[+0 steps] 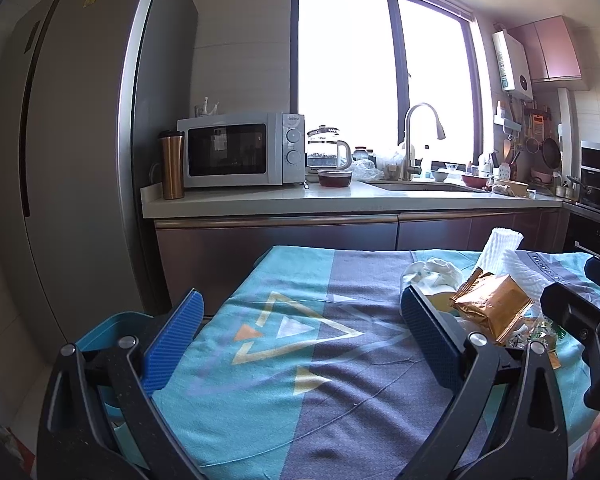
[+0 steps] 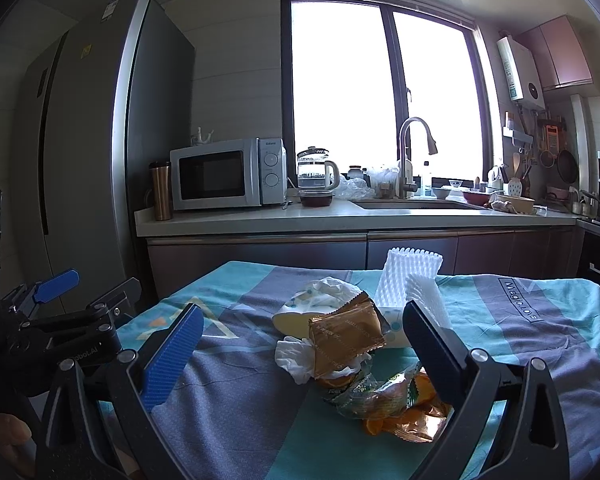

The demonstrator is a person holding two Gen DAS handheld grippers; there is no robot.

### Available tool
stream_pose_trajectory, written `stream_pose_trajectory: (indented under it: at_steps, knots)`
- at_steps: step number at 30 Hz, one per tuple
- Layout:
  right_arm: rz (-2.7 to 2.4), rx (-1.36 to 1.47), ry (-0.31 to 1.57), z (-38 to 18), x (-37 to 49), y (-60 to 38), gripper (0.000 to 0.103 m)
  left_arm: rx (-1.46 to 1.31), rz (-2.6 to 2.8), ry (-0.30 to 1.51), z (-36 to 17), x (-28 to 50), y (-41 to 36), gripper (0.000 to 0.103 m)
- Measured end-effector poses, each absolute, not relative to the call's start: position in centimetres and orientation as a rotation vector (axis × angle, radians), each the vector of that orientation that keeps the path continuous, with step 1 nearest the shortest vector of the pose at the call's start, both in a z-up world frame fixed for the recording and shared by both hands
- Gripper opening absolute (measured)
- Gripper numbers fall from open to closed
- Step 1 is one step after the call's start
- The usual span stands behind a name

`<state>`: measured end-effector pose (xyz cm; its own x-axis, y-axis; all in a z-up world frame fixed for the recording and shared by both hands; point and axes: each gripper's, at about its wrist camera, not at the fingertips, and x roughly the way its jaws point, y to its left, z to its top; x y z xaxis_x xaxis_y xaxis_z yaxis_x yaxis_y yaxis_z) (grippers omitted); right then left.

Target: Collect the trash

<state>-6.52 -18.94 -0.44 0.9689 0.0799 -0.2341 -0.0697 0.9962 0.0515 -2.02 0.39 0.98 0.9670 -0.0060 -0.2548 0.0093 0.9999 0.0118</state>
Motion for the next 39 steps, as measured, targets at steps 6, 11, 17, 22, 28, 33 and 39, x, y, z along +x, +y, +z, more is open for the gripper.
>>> stream_pose_trajectory:
  at_steps: [6,11,17,22,28,33,39]
  knots:
    - [0.079,0.043,0.239,-0.5,-6.5,-18.9,0.096,0.018,-0.007,0.255,0.9,-1.6,0.5,0.097]
    - [0.08,0.045,0.24,-0.5,-6.5,-19.0,0.096,0.017,-0.006,0.256,1.0,-2.1,0.3,0.097]
    - [0.08,0.045,0.239,-0.6,-6.5,-19.0,0.096,0.017,-0.008,0.255,0.9,-2.1,0.2,0.097]
    - [0.083,0.045,0.242,-0.7,-6.3,-18.9,0.096,0.016,-0.011,0.256,0.8,-2.0,0.1,0.097]
    - [0.084,0.048,0.242,-0.8,-6.2,-18.9,0.096,0.017,-0.016,0.257,0.6,-2.0,-0.2,0.097]
    - [0.085,0.049,0.243,-0.8,-6.1,-19.0,0.096,0.018,-0.029,0.257,0.4,-1.8,-0.5,0.097]
    - [0.088,0.058,0.247,-0.8,-6.1,-19.5,0.096,0.025,-0.057,0.266,0.2,-1.9,-1.3,0.097]
